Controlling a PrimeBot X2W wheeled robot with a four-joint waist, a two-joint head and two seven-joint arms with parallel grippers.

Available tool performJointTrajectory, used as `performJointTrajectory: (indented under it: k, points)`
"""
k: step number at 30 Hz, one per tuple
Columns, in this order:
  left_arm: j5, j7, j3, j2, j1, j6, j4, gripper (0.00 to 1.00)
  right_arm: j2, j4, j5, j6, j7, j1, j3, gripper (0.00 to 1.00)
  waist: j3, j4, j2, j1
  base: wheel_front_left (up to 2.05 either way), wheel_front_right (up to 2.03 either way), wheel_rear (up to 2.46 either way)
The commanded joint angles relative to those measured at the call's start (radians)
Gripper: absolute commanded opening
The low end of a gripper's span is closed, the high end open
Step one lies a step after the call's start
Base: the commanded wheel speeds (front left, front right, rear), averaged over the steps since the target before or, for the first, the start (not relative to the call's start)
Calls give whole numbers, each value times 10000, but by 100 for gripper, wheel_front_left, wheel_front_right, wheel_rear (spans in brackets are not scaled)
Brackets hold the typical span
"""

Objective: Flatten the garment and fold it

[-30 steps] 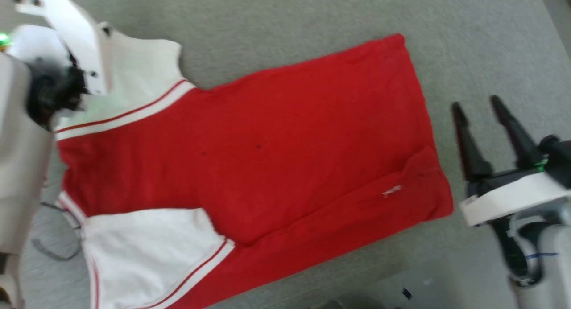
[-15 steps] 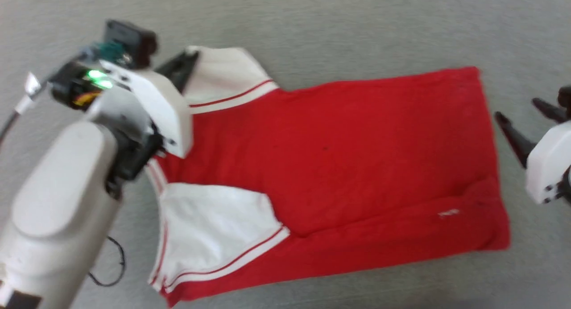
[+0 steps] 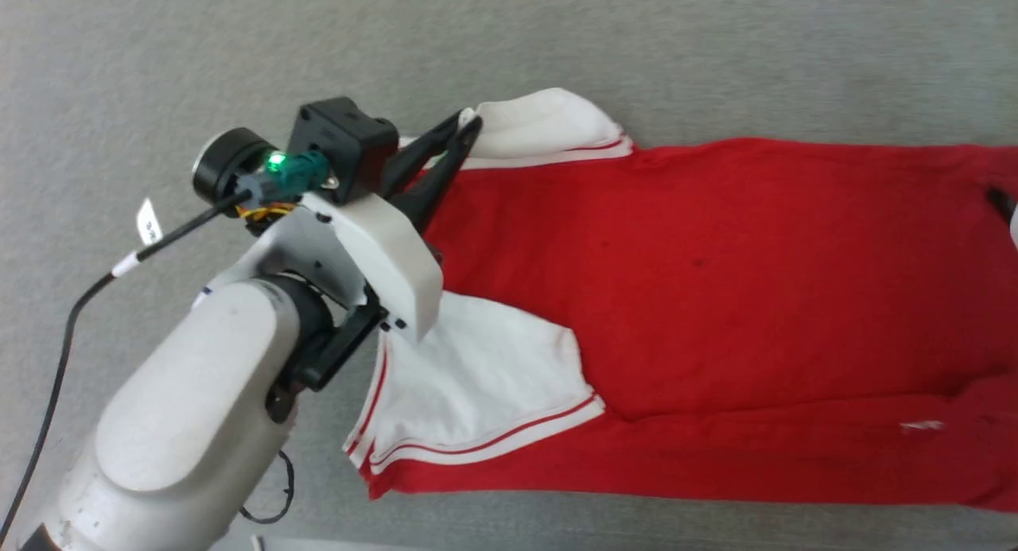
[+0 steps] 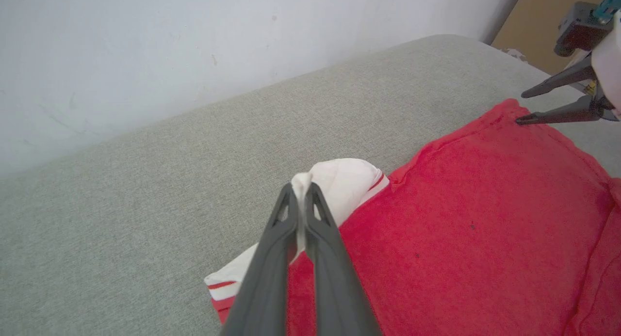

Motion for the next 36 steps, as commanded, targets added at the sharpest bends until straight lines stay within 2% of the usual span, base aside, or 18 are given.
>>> performJointTrajectory:
  k: [1, 8, 9, 10, 15, 19, 23, 28, 36]
  points:
    - [74, -90, -79, -85, 157, 78, -43, 0, -239, 219, -63, -19, -47, -138, 449, 100, 390, 477, 0, -1, 0, 0, 0]
    - [95, -250, -264, -279, 204, 81, 76, 0, -694, 1151, 859, -19, -525, -338, 2160, 100, 459, 668, 0, -1, 0, 0, 0]
    - [78, -254, -275, -287, 228, 87, 115, 0, -735, 1246, 1002, -19, -591, -370, 2363, 46, 456, 666, 0, -1, 0, 0, 0]
    - [68, -271, -278, -289, 245, 93, 152, 0, -755, 1328, 1143, -19, -700, -425, 2515, 0, 444, 657, 0, -1, 0, 0, 0]
    - [-71, -505, 8, -175, 530, 352, 437, 0, -522, 1844, 1394, -19, -1979, -891, 2551, 0, 122, 432, 0, -1, 0, 0, 0]
    - [-224, -749, 189, -137, 855, 501, 515, 0, -419, 2108, 804, -19, -2924, -999, 2528, 0, -330, 302, 0, -1, 0, 0, 0]
    - [-472, -873, 398, 18, 1490, 760, 476, 0, 42, 2455, 550, -19, -3901, -707, 1951, 0, -1075, 61, 0, -1, 0, 0, 0]
    - [-758, -895, 596, 263, 2493, 1175, 86, 0, 611, 2497, 556, -19, -4817, 229, 864, 0, -1978, -108, 0, -1, 0, 0, 0]
    - [-1365, -458, 661, 847, 4577, 1814, -816, 0, 1128, 1643, 152, -19, -5102, 2718, -676, 0, -2639, -211, 0, -1, 0, 0, 0]
